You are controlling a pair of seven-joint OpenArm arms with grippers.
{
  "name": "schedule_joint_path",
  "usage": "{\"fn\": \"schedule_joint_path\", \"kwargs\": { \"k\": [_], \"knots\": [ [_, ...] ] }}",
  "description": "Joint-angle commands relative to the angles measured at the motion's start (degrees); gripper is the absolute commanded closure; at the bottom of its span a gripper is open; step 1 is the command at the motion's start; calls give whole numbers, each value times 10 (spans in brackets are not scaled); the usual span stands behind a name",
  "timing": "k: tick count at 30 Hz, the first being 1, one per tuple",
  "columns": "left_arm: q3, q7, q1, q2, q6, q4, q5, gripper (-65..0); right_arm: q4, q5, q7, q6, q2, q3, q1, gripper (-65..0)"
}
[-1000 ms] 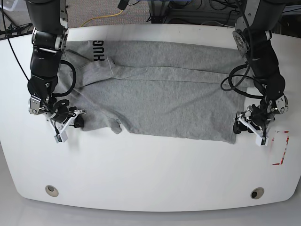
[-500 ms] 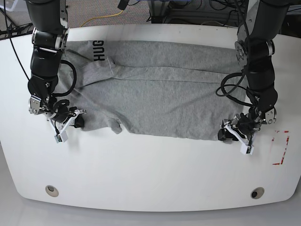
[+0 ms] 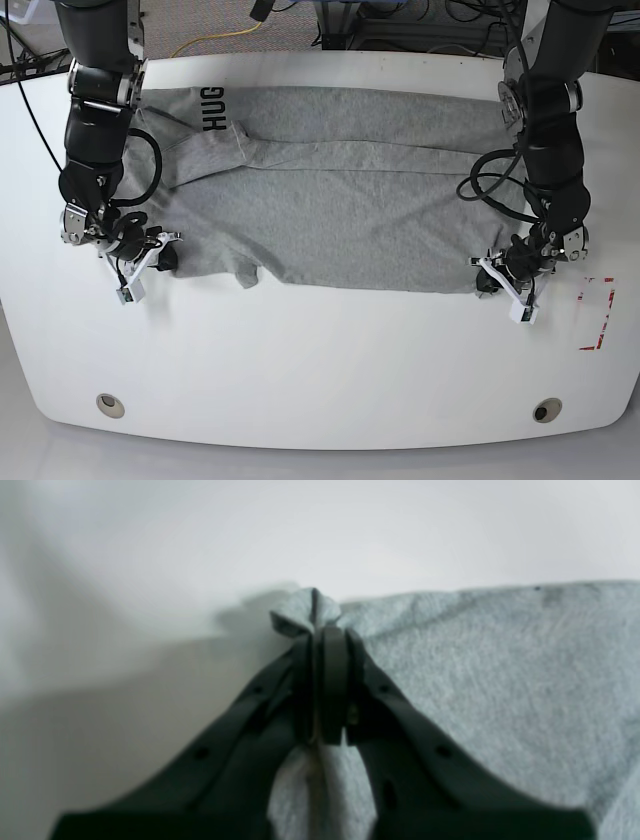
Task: Fold the T-shirt properly
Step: 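Fold the hem up over the shirt toward the collar with both grippers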
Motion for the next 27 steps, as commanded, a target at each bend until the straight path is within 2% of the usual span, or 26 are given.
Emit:
{"fn": "schedule_joint_path", "kwargs": {
  "k": [1,10,16,21,27],
  "knots": [
    [0,-1,-9,-4,-2,48,-1,0,70,-2,-10,3,9,2,11,0],
    [0,-1,48,-3,-4,181,-3,0,173,-3,-83,3,9,2,12,0],
    [-3,47,82,-3,-6,275,-5,0,239,-3,-120,3,10,2,10,0],
    [-3,71,120,-2,-7,355,-6,0,296,-3,-173,3,11,5,5,0],
    [-3,81,165,8,-7,458,-6,0,381,-3,-218,3,7,42,-26,0]
  ]
}}
